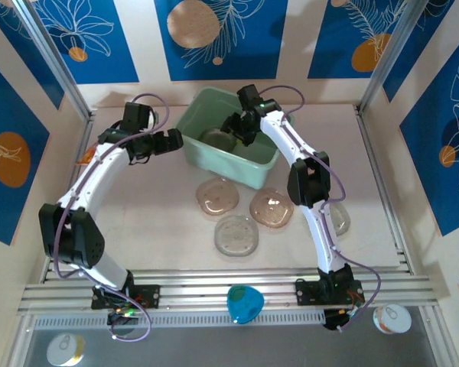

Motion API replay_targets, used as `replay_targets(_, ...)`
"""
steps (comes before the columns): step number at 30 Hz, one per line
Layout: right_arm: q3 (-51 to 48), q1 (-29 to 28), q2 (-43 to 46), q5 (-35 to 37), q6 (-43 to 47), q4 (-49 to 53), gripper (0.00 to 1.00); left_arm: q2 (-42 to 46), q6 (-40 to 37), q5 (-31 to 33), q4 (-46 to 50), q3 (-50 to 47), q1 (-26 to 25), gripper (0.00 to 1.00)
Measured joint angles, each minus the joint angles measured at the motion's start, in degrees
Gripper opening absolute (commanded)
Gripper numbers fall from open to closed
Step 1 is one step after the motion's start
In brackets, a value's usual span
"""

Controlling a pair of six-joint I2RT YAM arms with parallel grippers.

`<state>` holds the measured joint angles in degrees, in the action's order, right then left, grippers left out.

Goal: Place the plates into the plastic bin on the countertop

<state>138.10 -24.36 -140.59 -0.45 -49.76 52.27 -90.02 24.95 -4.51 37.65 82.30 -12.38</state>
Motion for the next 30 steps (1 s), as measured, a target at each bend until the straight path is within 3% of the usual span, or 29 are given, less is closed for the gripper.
replay_targets(4, -3.2, -1.1, 4.4, 1.1, 0.6, -0.4, 0.73, 4.1, 0.5, -0.7, 0.2, -4.3, 0.0, 0.99)
replay_targets(16, -16.1, -2.3, 27.3, 0.2, 3.3, -6.5, 0.77, 14.8, 9.6, -5.8, -0.4, -24.8, -1.2, 0.96)
replay_targets(22, -29.7, -2.6, 37.8, 0.4, 6.0, -10.0, 0.77, 16.7, 15.6, -5.9, -2.6, -30.6, -6.5, 0.95)
replay_targets(30, -47.0, -2.6, 50.3, 1.0, 8.4, -12.6, 0.76, 12.8, 22.7, -5.6, -6.8, -32.4, -13.7, 0.93)
